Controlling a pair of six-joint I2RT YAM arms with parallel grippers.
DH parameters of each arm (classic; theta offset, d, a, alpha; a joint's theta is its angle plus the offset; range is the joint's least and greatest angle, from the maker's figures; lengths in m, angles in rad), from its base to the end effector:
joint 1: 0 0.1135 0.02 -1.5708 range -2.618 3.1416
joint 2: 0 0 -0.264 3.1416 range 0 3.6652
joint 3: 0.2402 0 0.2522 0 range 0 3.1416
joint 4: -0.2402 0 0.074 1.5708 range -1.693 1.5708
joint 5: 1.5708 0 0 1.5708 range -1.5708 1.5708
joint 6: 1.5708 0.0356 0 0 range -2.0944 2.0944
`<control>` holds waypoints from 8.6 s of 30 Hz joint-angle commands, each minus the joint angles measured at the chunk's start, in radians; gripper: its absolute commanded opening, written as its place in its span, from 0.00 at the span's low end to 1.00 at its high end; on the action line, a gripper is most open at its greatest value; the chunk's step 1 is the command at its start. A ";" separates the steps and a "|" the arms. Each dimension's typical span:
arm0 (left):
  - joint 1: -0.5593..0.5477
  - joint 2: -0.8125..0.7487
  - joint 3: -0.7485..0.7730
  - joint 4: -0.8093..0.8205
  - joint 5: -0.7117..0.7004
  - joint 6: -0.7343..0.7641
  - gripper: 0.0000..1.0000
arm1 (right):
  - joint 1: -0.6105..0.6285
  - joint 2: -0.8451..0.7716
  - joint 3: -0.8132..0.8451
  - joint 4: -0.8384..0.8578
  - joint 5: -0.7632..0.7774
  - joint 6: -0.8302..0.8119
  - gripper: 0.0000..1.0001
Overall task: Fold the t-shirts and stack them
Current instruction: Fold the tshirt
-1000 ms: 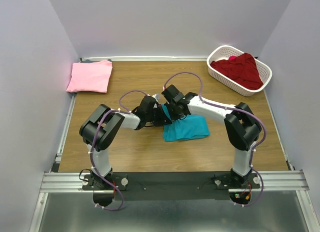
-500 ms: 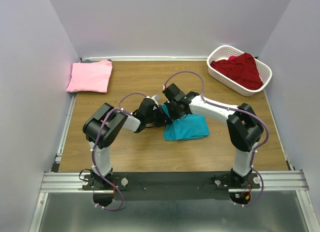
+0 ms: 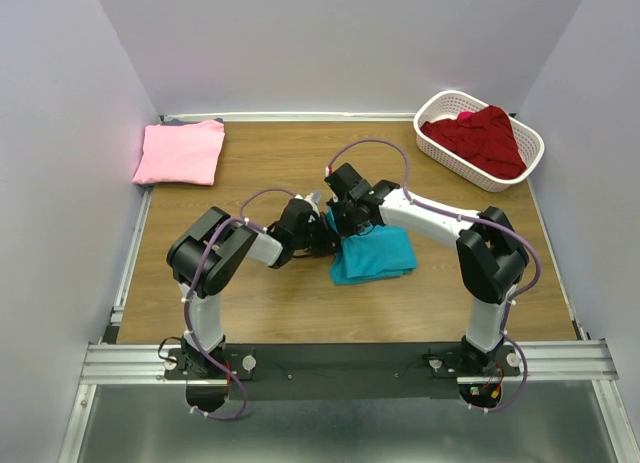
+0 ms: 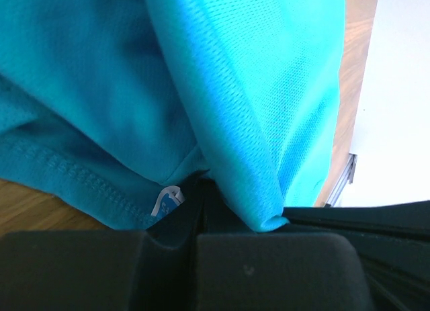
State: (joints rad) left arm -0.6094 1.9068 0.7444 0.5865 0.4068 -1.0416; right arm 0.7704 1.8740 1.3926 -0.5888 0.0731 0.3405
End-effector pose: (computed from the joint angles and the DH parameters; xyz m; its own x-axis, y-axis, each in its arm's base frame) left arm 0.2780 -0.2112 0.1036 -0.9141 -0.3287 -0.2374 0.0173 0.5534 -0.8328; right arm 0.2862 0.2741 0.2091 -0.8170 -0.3287 -0.4738 -0.4207 0.9017 0.0999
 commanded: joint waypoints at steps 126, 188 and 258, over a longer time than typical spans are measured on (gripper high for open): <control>-0.020 -0.367 -0.152 -0.180 -0.318 -0.106 0.00 | -0.315 -0.412 -0.374 0.092 -0.085 -0.040 0.48; 0.059 -0.471 -0.485 -0.056 -0.346 -0.353 0.00 | -0.461 0.243 -0.191 0.968 -0.951 0.309 0.09; 0.234 -0.161 0.442 -0.700 -0.253 0.528 0.43 | -0.332 0.082 -0.517 0.948 -0.967 0.356 0.15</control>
State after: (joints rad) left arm -0.3771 1.8740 1.2148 -0.0799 0.2134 -0.5751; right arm 0.3904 1.8992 0.8669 0.2859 -0.8967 0.6636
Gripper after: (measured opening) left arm 0.415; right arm 0.147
